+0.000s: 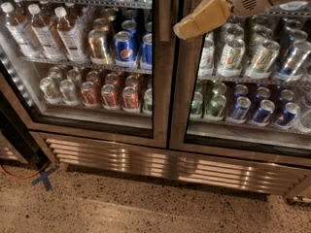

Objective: Open right fridge door

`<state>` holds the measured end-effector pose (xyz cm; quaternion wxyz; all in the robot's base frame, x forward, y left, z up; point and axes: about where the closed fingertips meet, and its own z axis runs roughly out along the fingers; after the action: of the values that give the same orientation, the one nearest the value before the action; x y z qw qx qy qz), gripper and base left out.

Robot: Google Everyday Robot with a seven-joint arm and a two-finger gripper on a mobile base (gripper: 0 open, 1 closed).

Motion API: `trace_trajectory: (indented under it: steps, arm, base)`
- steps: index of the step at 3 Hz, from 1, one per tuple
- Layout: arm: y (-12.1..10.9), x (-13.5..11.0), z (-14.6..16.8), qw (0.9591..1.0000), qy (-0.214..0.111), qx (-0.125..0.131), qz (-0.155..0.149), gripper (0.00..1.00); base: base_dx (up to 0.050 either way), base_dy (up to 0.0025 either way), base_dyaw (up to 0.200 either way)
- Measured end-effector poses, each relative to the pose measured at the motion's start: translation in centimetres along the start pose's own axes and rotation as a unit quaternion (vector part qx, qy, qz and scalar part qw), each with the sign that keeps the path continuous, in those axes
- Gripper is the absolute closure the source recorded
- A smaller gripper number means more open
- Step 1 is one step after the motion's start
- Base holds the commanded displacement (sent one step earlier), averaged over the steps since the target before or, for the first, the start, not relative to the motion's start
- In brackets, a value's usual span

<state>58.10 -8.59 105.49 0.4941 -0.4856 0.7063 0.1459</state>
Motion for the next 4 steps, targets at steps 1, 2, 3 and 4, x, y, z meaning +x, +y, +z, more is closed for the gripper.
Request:
trace_trajectory:
  steps: [1, 2, 3, 4]
  arm:
    - [0.0, 0.5, 0.8, 0.9999, 0.006, -0.012, 0.007, 0.32]
    - [1.0, 2.4, 3.2, 0.9983, 0.028, -0.048, 0.020, 0.55]
    - [0.9, 2.5, 3.3, 0.9979, 0.032, -0.052, 0.022, 0.78]
    - [-0.2, 2.5, 3.3, 0.9979, 0.032, -0.052, 0.022, 1.00]
  base:
    - [0.000, 0.00000, 0.000]
    - [0.000, 0.00000, 0.000]
    - [0.000, 0.00000, 0.000]
    - [0.000, 0.00000, 0.000]
